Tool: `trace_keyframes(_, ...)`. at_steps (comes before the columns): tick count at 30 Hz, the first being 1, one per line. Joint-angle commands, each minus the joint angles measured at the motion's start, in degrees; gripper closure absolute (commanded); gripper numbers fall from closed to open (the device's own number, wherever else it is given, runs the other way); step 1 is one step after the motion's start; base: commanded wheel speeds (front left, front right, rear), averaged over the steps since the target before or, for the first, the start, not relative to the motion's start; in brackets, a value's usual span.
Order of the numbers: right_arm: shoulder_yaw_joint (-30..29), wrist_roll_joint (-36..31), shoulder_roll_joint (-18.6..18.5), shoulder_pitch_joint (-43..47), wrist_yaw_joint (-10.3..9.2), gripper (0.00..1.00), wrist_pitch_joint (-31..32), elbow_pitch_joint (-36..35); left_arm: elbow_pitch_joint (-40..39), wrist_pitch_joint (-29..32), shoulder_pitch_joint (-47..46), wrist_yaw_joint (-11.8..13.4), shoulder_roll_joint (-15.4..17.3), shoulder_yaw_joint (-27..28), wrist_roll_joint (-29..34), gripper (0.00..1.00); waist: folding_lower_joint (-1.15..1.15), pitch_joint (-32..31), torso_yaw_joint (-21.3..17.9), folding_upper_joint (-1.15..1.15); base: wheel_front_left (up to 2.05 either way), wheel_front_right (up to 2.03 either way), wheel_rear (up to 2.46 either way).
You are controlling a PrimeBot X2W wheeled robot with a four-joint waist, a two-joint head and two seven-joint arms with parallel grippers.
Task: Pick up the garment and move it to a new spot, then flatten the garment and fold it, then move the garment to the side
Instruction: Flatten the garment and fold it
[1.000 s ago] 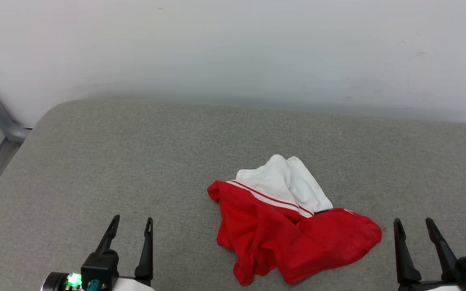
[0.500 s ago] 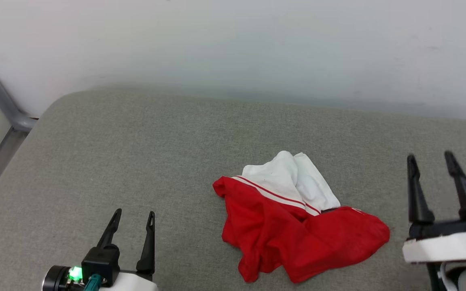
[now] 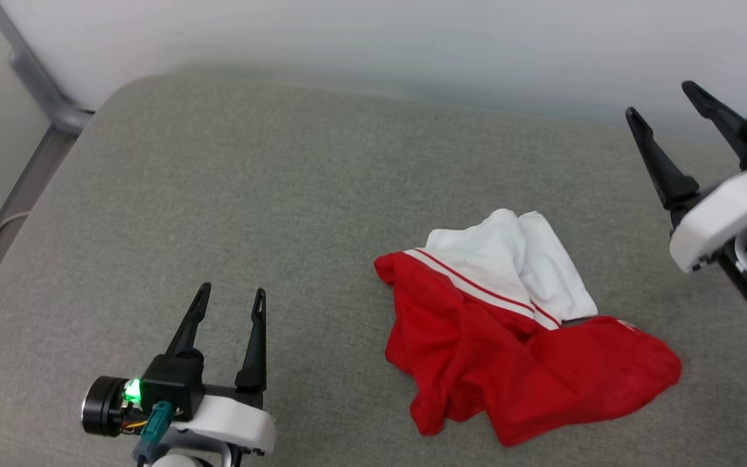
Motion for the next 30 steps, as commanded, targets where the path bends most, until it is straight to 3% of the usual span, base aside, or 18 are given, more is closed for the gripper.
trace_keyframes(1, 4.0, 3.8, -2.8, -3.8, -0.07, 0.00, 4.8, 0.5, -0.4, -0.1, -1.3, 0.1, -0.5, -0.2, 0.0, 0.00, -0.01, 2.6, 1.9, 0.00, 0.00, 0.00, 0.00)
trace_keyframes(7, 18.9, 16.4, -11.3, -12.7, -0.07, 0.00, 25.2, -0.4, -1.3, -0.1, -3.3, 0.6, -1.1, -1.3, -0.5, 0.00, -0.01, 6.2, 3.7, 0.00, 0.00, 0.00, 0.00)
trace_keyframes(10, 24.6, 22.9, -14.9, -16.1, -0.07, 0.00, 36.8, -1.2, -1.6, -0.1, -4.2, 0.7, -1.3, -1.8, -0.8, 0.00, -0.01, 8.1, 4.6, 0.00, 0.00, 0.00, 0.00)
trace_keyframes(13, 28.8, 26.1, -17.6, -19.8, -0.07, 0.00, 44.5, -2.0, -2.0, -0.1, -5.4, 1.0, -1.4, -2.6, -1.1, 0.00, -0.01, 10.1, 5.6, 0.00, 0.00, 0.00, 0.00)
trace_keyframes(20, 35.6, 29.1, -19.8, -26.2, -0.07, 0.00, 54.6, -1.2, -2.7, -0.1, -8.3, 2.1, -1.5, -5.5, -3.3, 0.00, -0.01, 14.9, 8.3, 0.00, 0.00, 0.00, 0.00)
trace_keyframes(30, 44.1, 31.1, -19.8, -27.1, -0.04, 0.00, 59.9, 2.4, -3.7, -0.1, -10.7, 4.6, -1.5, -8.8, -6.0, 0.00, -0.01, 19.0, 10.9, 0.00, 0.00, 0.00, 0.00)
